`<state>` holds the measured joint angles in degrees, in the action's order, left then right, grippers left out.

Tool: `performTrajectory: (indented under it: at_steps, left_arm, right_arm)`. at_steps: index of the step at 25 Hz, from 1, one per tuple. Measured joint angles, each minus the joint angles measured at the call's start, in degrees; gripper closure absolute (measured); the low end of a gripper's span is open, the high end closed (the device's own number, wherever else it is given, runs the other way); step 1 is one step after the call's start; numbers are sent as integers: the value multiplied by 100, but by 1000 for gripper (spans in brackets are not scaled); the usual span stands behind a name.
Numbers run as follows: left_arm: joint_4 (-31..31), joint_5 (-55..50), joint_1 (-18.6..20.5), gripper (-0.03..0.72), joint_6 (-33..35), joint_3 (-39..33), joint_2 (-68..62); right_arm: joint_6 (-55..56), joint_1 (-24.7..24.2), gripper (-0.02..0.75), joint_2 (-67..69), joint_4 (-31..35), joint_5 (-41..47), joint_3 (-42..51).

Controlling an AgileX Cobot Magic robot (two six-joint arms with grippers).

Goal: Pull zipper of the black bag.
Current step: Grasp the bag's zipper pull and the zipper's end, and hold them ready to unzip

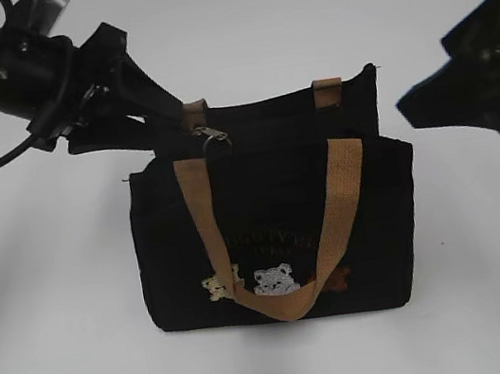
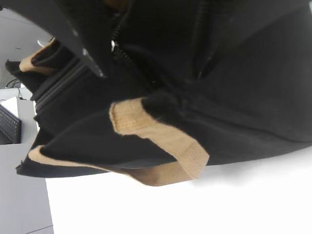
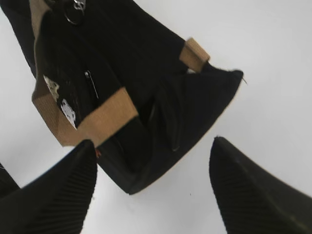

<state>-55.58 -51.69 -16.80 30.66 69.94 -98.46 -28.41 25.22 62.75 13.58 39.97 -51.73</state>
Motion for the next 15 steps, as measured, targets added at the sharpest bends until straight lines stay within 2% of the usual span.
performTrajectory:
  at_steps: [5, 8, 12, 15]
  left_arm:
    - [0, 358, -221, 335, -5, 6, 0]
    - [17, 659, -267, 444, -10, 6, -6]
    - [73, 893, -269, 647, 92, 6, -11]
    - [69, 866, -269, 699, 165, 18, -11]
  right_arm:
    - [-231, 453, 181, 909, 12, -247, -580]
    - [-398, 625, 181, 1395, 15, -315, -977]
    - [-614, 811, 181, 1831, 15, -409, -1379]
    - [-776, 903, 181, 2083, 18, -434, -1608]
